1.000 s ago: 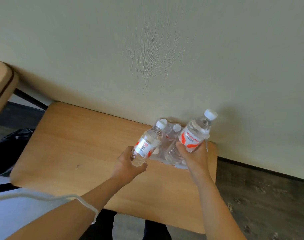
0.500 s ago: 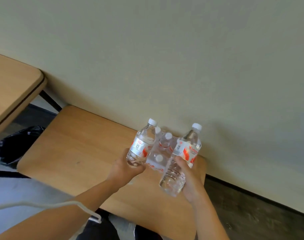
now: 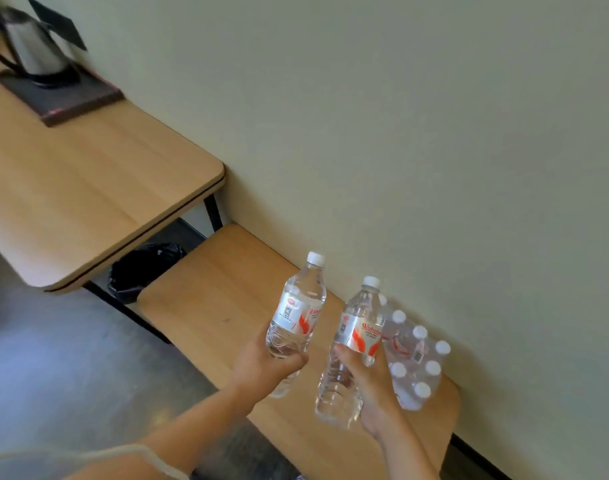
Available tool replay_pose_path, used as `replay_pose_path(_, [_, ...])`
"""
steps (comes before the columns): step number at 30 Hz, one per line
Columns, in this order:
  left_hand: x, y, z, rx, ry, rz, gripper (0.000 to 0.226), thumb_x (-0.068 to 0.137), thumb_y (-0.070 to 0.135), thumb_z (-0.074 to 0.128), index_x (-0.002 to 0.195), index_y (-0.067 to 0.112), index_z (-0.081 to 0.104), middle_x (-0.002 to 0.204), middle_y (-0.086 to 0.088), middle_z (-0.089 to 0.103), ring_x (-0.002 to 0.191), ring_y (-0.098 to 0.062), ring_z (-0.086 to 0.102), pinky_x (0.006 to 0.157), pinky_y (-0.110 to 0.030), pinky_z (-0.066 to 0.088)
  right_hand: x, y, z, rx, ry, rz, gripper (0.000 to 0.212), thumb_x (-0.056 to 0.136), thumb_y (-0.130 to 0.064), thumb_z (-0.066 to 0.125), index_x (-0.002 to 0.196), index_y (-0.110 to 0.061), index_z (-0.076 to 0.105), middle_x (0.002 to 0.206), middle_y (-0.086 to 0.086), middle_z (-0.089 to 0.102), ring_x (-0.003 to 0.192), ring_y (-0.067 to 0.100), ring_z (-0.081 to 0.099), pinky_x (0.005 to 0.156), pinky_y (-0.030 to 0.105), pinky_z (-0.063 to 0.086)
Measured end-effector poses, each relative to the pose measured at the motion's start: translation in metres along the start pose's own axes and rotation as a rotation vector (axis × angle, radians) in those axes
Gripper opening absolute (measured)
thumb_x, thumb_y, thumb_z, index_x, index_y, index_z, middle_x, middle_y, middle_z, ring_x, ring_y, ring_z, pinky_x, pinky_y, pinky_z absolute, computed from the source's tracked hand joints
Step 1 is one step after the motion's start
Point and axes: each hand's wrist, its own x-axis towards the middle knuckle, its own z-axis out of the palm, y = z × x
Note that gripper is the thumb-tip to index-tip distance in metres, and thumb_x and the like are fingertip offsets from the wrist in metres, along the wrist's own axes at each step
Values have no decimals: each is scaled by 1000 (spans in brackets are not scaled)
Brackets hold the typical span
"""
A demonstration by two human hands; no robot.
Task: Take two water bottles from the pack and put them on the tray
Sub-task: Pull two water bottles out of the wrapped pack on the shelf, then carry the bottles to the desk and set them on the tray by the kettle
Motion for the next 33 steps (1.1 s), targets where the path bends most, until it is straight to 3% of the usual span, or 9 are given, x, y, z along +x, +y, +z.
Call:
replay_pose_path(3, [-13,-11,-53,-41,51,-10,54,60,38,83,110,34,63,95,10,79,86,-6,75,85,-37,61,-3,7,53,-15,-54,34,56,51,-36,92,100,-31,66,89,13,73,75,28,72,66,42,59])
replay_pose_path(7, [-30,-29,-137,-68,104,-16,51,63,33,84,109,37,62,93,16,78,82,4,73,77,-24,55,-11,11,137,-24,-134,70,68,62,-28,87,122,-22,56,101,18,67,90,36,66,82,54,55])
replay_pose_path(12, [-44,-50,-242,-70,197,-27,58,59,38,82,112,42,60,92,20,76,80,9,70,66,-13,49,-19,14,248,-40,-239,56,54,65,-26,83,113,-32,59,98,14,70,89,36,69,76,51,58])
replay_pose_path(17, [-49,-60,-335,-129,311,-50,49,58,40,81,101,48,58,93,20,75,82,6,70,72,-21,52,-22,9,351,-109,-359,81,67,65,-28,81,125,-18,53,104,18,64,93,35,65,84,52,55])
replay_pose_path(21, [-43,-63,-401,-161,386,-30,44,60,38,79,92,60,58,90,26,74,80,5,71,76,-26,56,-12,3,424,-128,-448,69,66,61,-24,85,120,-15,57,95,15,66,79,28,69,69,42,60])
replay_pose_path(23, [-36,-65,-430,-178,417,-36,47,60,38,80,97,56,59,91,21,75,81,2,72,77,-28,57,-3,3,458,-116,-491,73,67,58,-26,88,117,-16,59,91,13,70,77,27,72,65,40,60])
replay_pose_path(27, [-10,-71,-490,-162,482,-59,50,60,38,83,104,44,59,93,20,75,85,1,71,75,-25,55,25,3,532,-118,-578,66,67,64,-27,86,125,-18,58,106,17,70,95,34,69,77,46,60])
replay_pose_path(30, [17,-72,-540,-139,521,-67,48,57,40,81,100,43,60,88,25,74,79,6,70,71,-23,55,51,4,592,-75,-621,48,46,74,-19,78,117,-14,61,95,15,70,84,32,69,66,40,60])
replay_pose_path(33, [46,-71,-591,-146,545,-107,49,53,47,78,98,44,59,90,19,74,82,0,72,72,-25,57,76,3,653,-66,-650,87,51,76,-17,75,120,-2,55,99,23,60,89,39,59,65,42,57])
